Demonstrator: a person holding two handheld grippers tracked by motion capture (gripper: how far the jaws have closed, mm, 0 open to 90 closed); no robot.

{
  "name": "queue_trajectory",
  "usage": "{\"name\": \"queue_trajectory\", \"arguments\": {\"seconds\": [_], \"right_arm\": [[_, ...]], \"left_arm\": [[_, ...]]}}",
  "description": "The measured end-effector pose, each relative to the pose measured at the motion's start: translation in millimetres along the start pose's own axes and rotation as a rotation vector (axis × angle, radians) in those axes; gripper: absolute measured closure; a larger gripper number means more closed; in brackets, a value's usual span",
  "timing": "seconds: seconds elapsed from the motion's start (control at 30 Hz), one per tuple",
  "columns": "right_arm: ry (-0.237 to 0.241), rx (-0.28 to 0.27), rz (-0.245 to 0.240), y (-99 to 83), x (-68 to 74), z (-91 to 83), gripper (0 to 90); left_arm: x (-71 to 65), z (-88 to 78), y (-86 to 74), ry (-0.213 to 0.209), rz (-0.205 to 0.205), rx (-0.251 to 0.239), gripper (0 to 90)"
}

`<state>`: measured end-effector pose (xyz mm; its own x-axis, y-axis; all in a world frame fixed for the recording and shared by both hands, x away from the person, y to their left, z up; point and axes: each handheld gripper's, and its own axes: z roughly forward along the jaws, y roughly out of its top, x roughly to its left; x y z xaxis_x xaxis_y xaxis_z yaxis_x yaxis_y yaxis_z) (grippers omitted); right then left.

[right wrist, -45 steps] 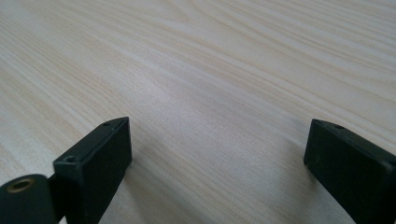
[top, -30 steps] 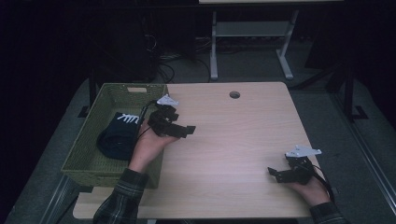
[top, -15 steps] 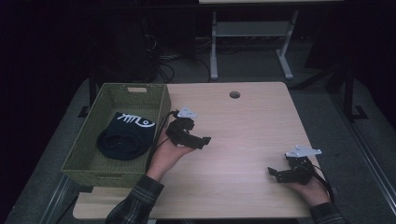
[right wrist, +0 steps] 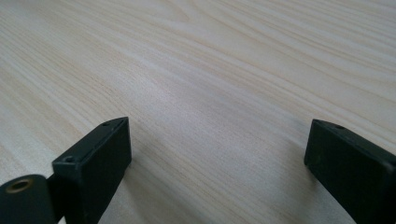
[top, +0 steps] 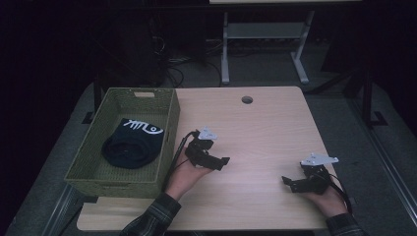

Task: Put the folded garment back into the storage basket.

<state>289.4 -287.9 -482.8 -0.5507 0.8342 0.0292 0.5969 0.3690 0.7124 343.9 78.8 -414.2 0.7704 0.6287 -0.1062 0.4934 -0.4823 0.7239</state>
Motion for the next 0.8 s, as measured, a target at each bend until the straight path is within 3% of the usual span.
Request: {"name": "queue_trajectory", "arguments": {"seconds": [0.27, 0.8], "right_arm": [[0.000, 0.000, -0.001, 0.0, 0.0, 0.0, 6.8], [0.000, 0.000, -0.001, 0.0, -0.1, 0.0, 6.8]], "left_arm": [[-4.9, 17.0, -16.9, 0.010, 0.027, 0.037, 14.4], [-5.2, 36.9, -33.6, 0.012, 0.058, 0.095, 12.7]]}}
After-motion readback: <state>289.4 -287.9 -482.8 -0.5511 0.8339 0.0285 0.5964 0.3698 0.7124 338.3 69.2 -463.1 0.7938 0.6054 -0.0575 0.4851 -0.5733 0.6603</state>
